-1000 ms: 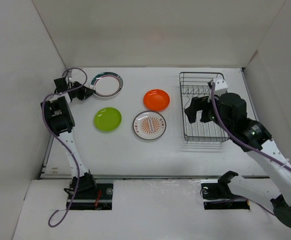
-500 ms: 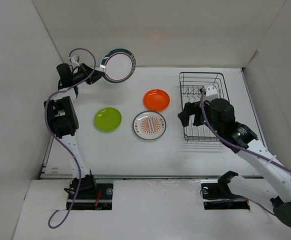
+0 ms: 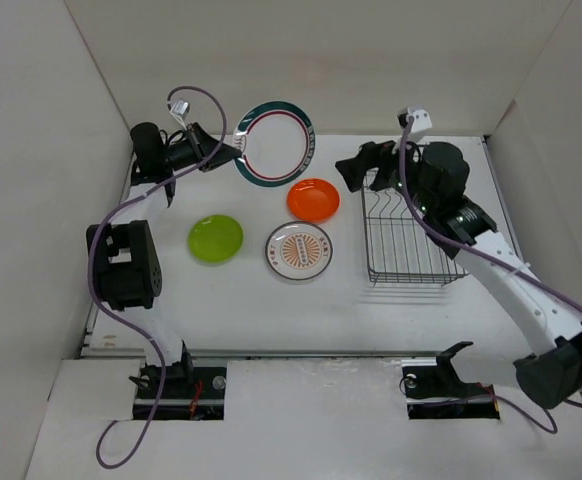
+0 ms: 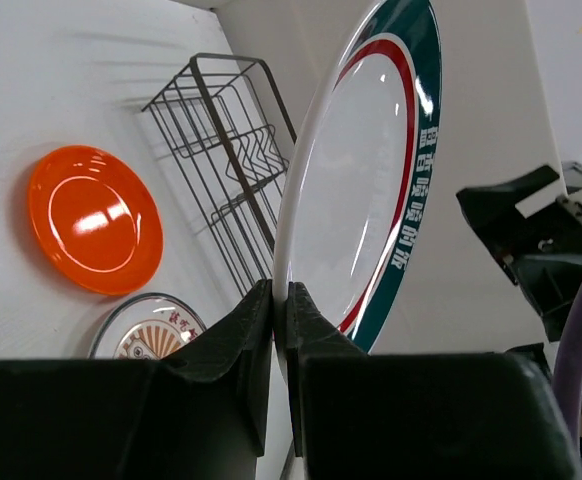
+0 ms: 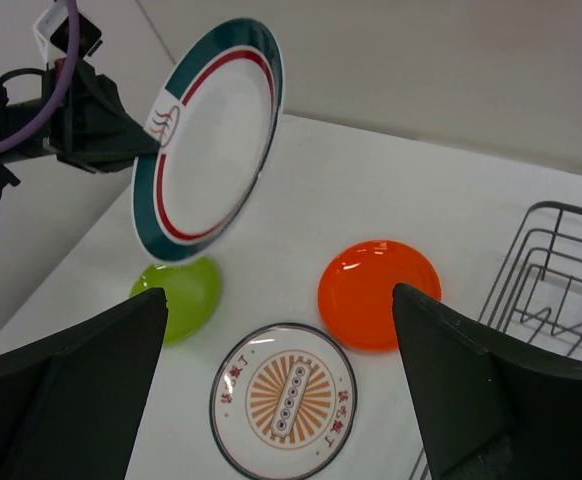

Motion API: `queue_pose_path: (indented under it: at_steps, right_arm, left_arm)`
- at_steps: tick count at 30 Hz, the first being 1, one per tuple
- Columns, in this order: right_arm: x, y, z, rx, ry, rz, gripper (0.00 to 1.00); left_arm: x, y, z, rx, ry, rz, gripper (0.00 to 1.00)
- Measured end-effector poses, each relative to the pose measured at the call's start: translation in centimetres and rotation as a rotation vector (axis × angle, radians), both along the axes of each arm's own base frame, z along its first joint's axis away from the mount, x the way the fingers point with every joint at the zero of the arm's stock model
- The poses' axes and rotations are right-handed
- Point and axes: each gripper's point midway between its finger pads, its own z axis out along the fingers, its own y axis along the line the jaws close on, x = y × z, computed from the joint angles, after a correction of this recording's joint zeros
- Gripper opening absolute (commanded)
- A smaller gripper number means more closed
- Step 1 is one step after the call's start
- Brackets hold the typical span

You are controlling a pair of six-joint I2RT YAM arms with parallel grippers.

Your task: Load the plates into the dish rack

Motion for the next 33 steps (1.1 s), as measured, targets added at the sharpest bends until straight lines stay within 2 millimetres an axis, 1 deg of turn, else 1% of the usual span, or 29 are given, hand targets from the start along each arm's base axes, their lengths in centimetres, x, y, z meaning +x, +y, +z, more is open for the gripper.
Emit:
queue_pose_path:
  at_steps: [3, 6, 10, 12, 14, 18, 19, 20, 21, 22, 23, 25, 26, 27, 28, 29, 31, 33]
  right_arm:
    - [2.3, 1.3, -0.2, 0.004, 0.005, 0.033, 0.98]
    - [4.3, 2.8, -1.1, 0.013, 0.032, 0.069, 0.96]
    - [6.3, 4.9, -2.8, 0.027, 0.078, 0.121, 0.93]
    - [7.0, 5.8, -4.1, 0.03, 0.111, 0.138, 0.92]
    - [7.8, 6.7, -5.5, 0.03, 0.145, 0.155, 0.86]
    - [8.5, 8.1, -8.5, 0.025, 0.214, 0.188, 0.65]
    - [8.6, 8.3, -9.1, 0.025, 0.229, 0.196, 0.48]
    - [8.5, 8.5, -9.6, 0.024, 0.24, 0.206, 0.35]
    - [8.5, 8.7, -9.7, 0.033, 0.25, 0.216, 0.23]
    - [8.3, 8.9, -9.6, 0.056, 0.266, 0.225, 0.17]
    - [8.0, 9.2, -9.1, 0.08, 0.27, 0.252, 0.0]
    - [7.8, 9.6, -7.9, 0.104, 0.254, 0.261, 0.0]
    - [7.8, 9.5, -7.6, 0.11, 0.254, 0.258, 0.0]
    - [7.7, 9.6, -7.3, 0.116, 0.251, 0.263, 0.0]
    - [7.5, 9.5, -7.1, 0.116, 0.246, 0.265, 0.0]
    - [7.4, 9.3, -7.0, 0.109, 0.239, 0.261, 0.0]
    - [7.3, 8.3, -7.1, 0.095, 0.238, 0.211, 0.0]
    - [6.8, 6.5, -7.3, 0.065, 0.258, 0.125, 0.0]
  left_arm:
    - [-0.8, -1.2, -0.3, 0.023, -0.013, -0.02, 0.0]
    - [-1.4, -2.1, -0.5, 0.05, -0.023, -0.028, 0.0]
    - [-2.0, -3.1, -0.5, 0.102, -0.058, -0.03, 0.0]
    - [-2.4, -3.5, -0.3, 0.12, -0.076, -0.033, 0.0]
    - [-2.7, -3.8, -0.4, 0.139, -0.089, -0.037, 0.0]
    - [-3.0, -4.0, -0.2, 0.162, -0.113, -0.039, 0.0]
    - [-3.1, -4.0, -0.2, 0.165, -0.116, -0.038, 0.0]
    - [-3.1, -4.0, -0.1, 0.168, -0.122, -0.037, 0.0]
    - [-2.9, -3.9, -0.2, 0.175, -0.13, -0.03, 0.0]
    - [-2.7, -3.8, -0.3, 0.188, -0.142, -0.017, 0.0]
    - [-2.3, -3.4, -0.5, 0.194, -0.144, -0.002, 0.0]
    - [-2.3, -3.1, -0.5, 0.197, -0.157, 0.001, 0.0]
    - [-2.3, -3.1, -0.3, 0.197, -0.174, -0.001, 0.06]
    - [-2.3, -3.1, -0.1, 0.198, -0.186, -0.001, 0.48]
    - [-2.3, -3.2, 0.0, 0.199, -0.192, -0.002, 0.8]
    - [-2.4, -3.3, 0.0, 0.199, -0.185, -0.002, 1.0]
    - [-2.5, -3.4, -0.3, 0.206, -0.161, 0.006, 1.0]
    - [-2.4, -3.4, -0.6, 0.227, -0.151, 0.026, 1.0]
